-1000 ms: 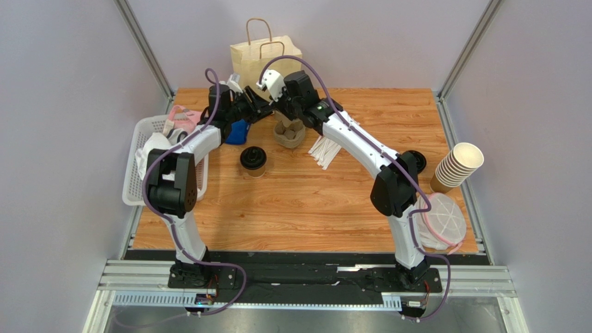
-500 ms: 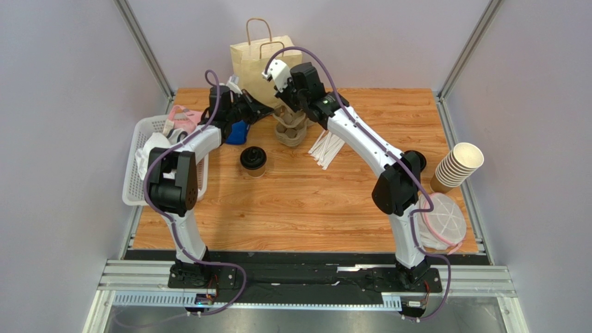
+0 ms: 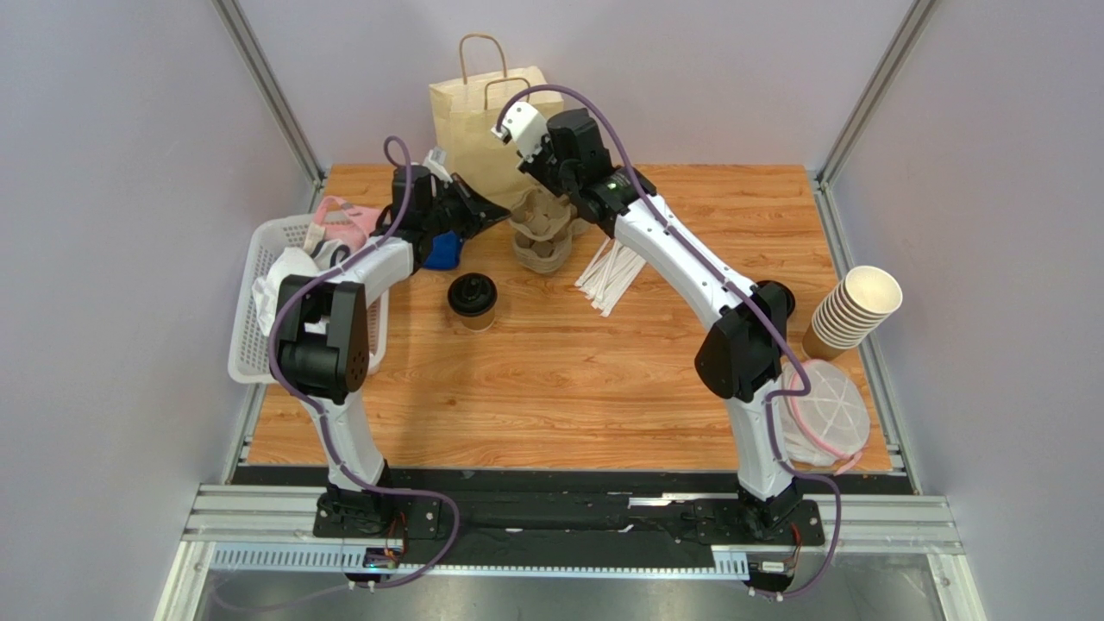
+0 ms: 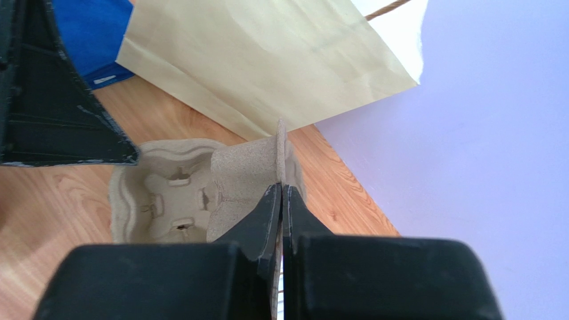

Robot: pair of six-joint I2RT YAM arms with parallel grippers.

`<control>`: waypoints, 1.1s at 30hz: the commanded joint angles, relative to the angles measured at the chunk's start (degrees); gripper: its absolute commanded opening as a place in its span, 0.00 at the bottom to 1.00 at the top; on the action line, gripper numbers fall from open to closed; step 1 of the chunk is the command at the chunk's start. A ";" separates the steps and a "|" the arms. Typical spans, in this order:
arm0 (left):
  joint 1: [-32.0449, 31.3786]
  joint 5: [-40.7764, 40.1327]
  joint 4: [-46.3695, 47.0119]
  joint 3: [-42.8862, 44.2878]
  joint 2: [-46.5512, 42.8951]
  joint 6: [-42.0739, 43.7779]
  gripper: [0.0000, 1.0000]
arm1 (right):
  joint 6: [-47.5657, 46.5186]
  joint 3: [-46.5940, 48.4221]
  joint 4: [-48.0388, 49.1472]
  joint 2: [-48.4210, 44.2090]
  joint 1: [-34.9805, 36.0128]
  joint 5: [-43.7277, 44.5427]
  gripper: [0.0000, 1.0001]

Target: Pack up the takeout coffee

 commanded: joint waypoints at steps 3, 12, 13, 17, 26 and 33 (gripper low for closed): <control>-0.02 -0.55 -0.89 -1.24 -1.08 1.62 0.00 | -3.67 3.62 8.03 -3.17 -2.03 3.57 0.00; 0.16 -0.64 -1.24 -2.03 -1.70 2.14 0.00 | -6.30 3.44 11.38 -2.11 -3.97 6.73 0.00; 0.16 -0.73 -1.42 -2.03 -1.79 2.32 0.00 | -6.65 3.45 11.64 -2.20 -4.14 6.82 0.00; 0.33 -0.64 -1.51 -2.12 -1.96 2.32 0.00 | -7.71 3.45 12.87 -2.02 -4.67 7.52 0.00; 0.42 -0.29 -1.51 -2.47 -2.58 2.67 0.00 | -9.82 3.53 14.71 -1.23 -5.73 8.75 0.00; 0.51 0.68 -0.98 -2.38 -3.19 2.50 0.00 | -12.37 1.34 17.35 -1.14 -6.08 9.72 0.00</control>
